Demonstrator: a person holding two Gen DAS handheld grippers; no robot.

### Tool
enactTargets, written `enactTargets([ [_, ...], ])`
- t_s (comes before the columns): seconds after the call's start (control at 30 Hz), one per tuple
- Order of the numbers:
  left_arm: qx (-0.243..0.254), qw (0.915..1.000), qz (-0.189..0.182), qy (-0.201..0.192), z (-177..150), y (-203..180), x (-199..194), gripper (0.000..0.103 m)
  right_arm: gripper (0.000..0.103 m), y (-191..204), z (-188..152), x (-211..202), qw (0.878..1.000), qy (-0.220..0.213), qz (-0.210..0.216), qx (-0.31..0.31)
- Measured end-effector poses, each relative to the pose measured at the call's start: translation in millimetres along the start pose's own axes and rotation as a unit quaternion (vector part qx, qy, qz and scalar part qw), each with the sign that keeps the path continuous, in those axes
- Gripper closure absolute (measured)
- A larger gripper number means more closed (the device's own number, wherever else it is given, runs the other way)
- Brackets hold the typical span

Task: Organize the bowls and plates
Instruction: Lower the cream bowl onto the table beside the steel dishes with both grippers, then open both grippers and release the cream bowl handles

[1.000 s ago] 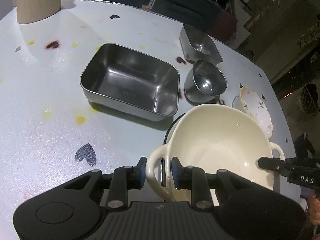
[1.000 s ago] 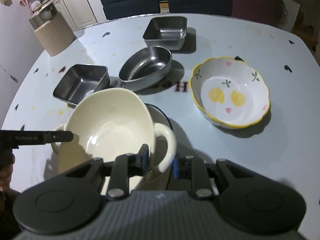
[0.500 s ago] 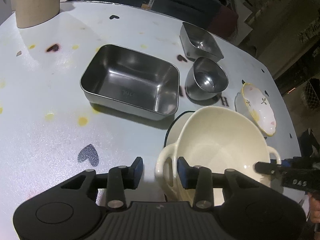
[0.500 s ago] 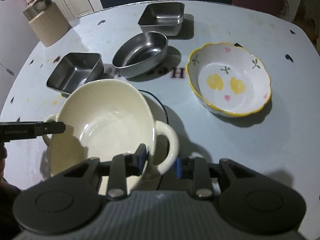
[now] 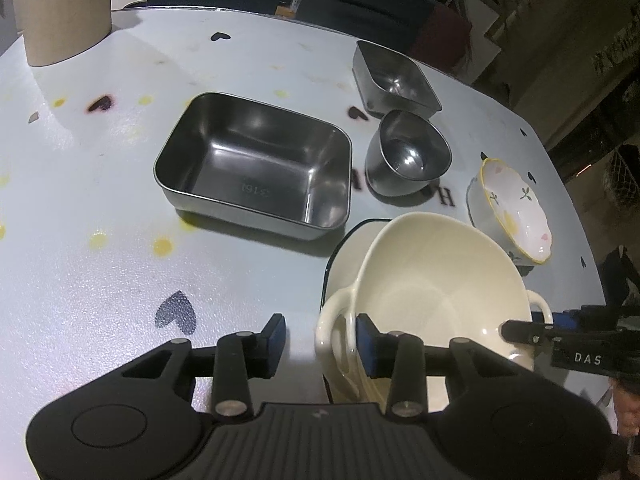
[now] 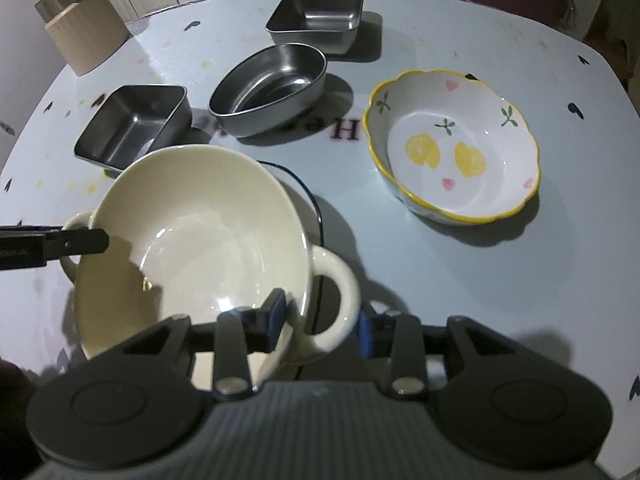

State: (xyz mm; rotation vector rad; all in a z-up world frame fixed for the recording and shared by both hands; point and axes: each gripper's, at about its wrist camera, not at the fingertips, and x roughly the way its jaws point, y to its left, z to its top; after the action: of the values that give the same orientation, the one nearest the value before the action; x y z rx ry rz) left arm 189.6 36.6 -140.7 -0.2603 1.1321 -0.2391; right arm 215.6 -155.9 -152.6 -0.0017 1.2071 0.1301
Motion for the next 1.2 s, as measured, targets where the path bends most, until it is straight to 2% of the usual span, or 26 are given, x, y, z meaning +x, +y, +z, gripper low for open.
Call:
enactTargets([
  [0.2, 0.000, 1.0000, 0.002, 0.003, 0, 0, -1, 0.061, 0.059, 2, -1, 1, 1.000, -0.008, -0.002, -0.004],
  [0.57, 0.008, 0.9998, 0.010, 0.014, 0, -1, -2, 0.060, 0.047, -6, 0, 4, 1.000, -0.007, 0.007, 0.011],
  [0.7, 0.018, 0.9995, 0.023, 0.015, -1, 0, -3, 0.048, 0.045, -7, 1, 4, 1.000, -0.008, 0.009, 0.013],
  [0.87, 0.017, 0.9993, 0.026, 0.019, 0, 3, -2, 0.042, 0.043, -6, -2, 3, 1.000, -0.010, 0.007, 0.012],
  [1.13, 0.019, 0.9987, 0.040, 0.025, 2, 2, 0, 0.033, 0.030, -16, -4, 7, 0.999, -0.017, 0.013, 0.032],
  [1.2, 0.018, 0.9983, 0.049, 0.027, 2, 3, 1, 0.022, 0.027, -18, -4, 7, 0.999, -0.019, 0.014, 0.034],
])
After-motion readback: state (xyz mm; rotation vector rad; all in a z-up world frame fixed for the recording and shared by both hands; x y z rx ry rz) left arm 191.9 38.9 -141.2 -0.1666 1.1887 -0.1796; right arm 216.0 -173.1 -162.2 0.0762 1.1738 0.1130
